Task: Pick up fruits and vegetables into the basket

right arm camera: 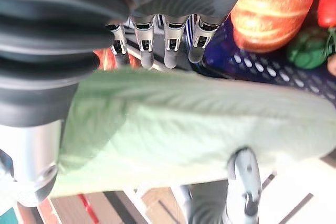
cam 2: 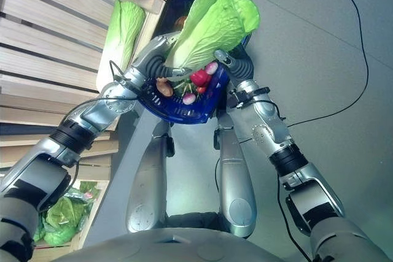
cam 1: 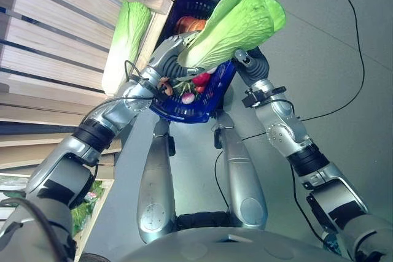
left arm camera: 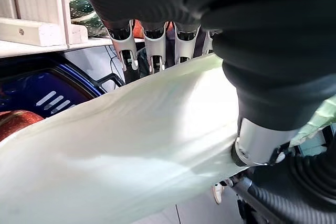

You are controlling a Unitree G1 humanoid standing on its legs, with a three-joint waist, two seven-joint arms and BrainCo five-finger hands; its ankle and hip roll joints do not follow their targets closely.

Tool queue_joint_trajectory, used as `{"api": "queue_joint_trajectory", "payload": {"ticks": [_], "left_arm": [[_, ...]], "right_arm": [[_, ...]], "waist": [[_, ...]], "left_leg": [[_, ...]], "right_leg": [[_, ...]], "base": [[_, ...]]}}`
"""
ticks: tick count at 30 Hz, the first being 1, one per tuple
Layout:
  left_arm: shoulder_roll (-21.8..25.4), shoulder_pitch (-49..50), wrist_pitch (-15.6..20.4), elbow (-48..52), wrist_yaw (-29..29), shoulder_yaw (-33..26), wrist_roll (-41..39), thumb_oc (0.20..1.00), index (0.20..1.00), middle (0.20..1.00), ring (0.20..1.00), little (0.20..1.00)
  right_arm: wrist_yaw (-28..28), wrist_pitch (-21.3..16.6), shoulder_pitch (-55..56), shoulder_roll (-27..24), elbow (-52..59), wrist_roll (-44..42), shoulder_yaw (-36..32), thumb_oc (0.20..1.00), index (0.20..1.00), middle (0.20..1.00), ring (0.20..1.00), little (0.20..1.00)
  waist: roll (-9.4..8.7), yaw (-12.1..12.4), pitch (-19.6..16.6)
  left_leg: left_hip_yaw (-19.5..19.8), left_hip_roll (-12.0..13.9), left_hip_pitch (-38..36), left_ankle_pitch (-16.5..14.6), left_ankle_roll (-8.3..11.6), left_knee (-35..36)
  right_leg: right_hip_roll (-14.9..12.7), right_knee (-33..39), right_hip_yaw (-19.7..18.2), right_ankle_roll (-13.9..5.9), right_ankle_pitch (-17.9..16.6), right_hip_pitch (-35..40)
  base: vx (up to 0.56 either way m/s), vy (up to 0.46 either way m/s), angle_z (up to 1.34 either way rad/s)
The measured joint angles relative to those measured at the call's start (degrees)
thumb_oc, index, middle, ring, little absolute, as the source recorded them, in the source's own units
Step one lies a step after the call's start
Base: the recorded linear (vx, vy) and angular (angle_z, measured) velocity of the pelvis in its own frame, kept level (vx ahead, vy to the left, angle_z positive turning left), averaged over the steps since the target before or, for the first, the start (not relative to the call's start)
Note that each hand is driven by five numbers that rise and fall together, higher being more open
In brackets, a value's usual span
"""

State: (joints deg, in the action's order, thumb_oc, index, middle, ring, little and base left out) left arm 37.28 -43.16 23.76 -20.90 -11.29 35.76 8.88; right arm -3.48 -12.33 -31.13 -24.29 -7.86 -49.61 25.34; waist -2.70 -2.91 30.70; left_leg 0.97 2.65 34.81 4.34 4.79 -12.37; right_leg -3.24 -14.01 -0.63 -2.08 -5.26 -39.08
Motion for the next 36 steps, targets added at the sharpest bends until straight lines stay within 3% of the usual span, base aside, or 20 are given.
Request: {"api": "queue_joint_trajectory", "payload": {"ticks": [15,16,17,27,28,29,30,36], "left_arm": [[-0.2,0.1,-6.8,3.1,4.3,1.2,-4.5,0.200,0.200,0.200,0.200,0.200],[-0.2,0.1,-7.4,3.5,4.5,1.2,-4.5,0.200,0.200,0.200,0.200,0.200],[-0.2,0.1,-7.5,3.5,4.7,1.2,-4.5,0.200,0.200,0.200,0.200,0.200],[-0.1,-0.1,-8.7,4.5,4.9,2.1,-4.5,0.200,0.200,0.200,0.200,0.200],[-0.1,-0.1,-8.7,4.5,4.9,2.2,-4.5,0.388,0.388,0.388,0.388,0.388],[-0.2,-0.1,-8.8,4.6,4.7,2.2,-4.5,0.799,0.799,0.799,0.799,0.799],[-0.2,-0.1,-8.9,4.6,4.3,2.2,-4.5,1.000,1.000,1.000,1.000,1.000],[-0.3,1.1,-12.4,4.3,3.8,2.2,-4.8,1.000,1.000,1.000,1.000,1.000]], "right_arm": [[-0.6,0.2,-0.3,-2.2,1.4,-1.1,0.4,1.000,1.000,1.000,1.000,1.000],[-0.6,0.2,-0.3,-2.3,1.4,-1.2,0.4,0.548,0.548,0.548,0.548,0.548],[-0.6,0.2,-0.3,-2.4,1.4,-1.2,0.4,0.200,0.200,0.200,0.200,0.200],[0.0,-0.3,-0.2,-3.8,1.3,-2.7,0.2,0.200,0.200,0.200,0.200,0.200],[0.1,-0.3,-0.2,-3.8,1.3,-2.7,0.2,0.200,0.200,0.200,0.200,0.200],[0.1,-0.3,-0.2,-3.8,1.3,-2.7,0.2,0.200,0.200,0.200,0.200,0.200],[0.1,-0.4,-0.2,-3.8,1.3,-2.7,0.2,0.200,0.200,0.200,0.200,0.200],[-0.9,-1.9,-0.3,-3.4,1.6,-2.7,0.8,0.200,0.200,0.200,0.200,0.200]], "waist": [[-0.01,0.1,0.0],[-0.01,0.1,0.0],[-0.01,0.1,0.0],[-0.01,0.4,0.0],[0.00,0.4,0.0],[-0.01,0.4,0.0],[-0.01,0.4,0.0],[-0.01,0.9,0.0]], "left_leg": [[0.1,0.0,0.4,0.1,0.08,0.1],[0.2,0.1,0.5,0.1,0.07,0.1],[0.2,0.1,0.6,0.1,0.07,0.1],[0.4,0.1,0.6,0.1,0.07,0.3],[0.4,0.1,0.6,0.1,0.08,0.3],[0.4,0.1,0.6,0.1,0.09,0.3],[0.4,0.1,0.6,0.1,0.11,0.3],[0.4,0.1,0.5,0.2,0.14,0.3]], "right_leg": [[0.0,0.6,0.2,-0.29,0.2,-0.1],[0.0,0.7,0.3,-0.28,0.2,-0.1],[0.0,0.8,0.4,-0.25,0.1,-0.2],[0.0,0.8,0.7,0.17,-0.2,-0.2],[0.0,0.8,0.7,0.17,-0.2,-0.2],[0.0,0.8,0.7,0.17,-0.2,-0.1],[0.0,0.8,0.7,0.17,-0.2,-0.1],[0.0,0.7,0.7,0.20,-0.2,0.0]], "base": [[0.00,0.000,0.00],[0.00,0.000,0.00],[0.00,0.000,0.00],[0.00,0.000,0.00],[0.00,0.000,0.00],[0.00,0.000,0.00],[0.00,0.000,0.00],[0.00,0.000,0.00]]}}
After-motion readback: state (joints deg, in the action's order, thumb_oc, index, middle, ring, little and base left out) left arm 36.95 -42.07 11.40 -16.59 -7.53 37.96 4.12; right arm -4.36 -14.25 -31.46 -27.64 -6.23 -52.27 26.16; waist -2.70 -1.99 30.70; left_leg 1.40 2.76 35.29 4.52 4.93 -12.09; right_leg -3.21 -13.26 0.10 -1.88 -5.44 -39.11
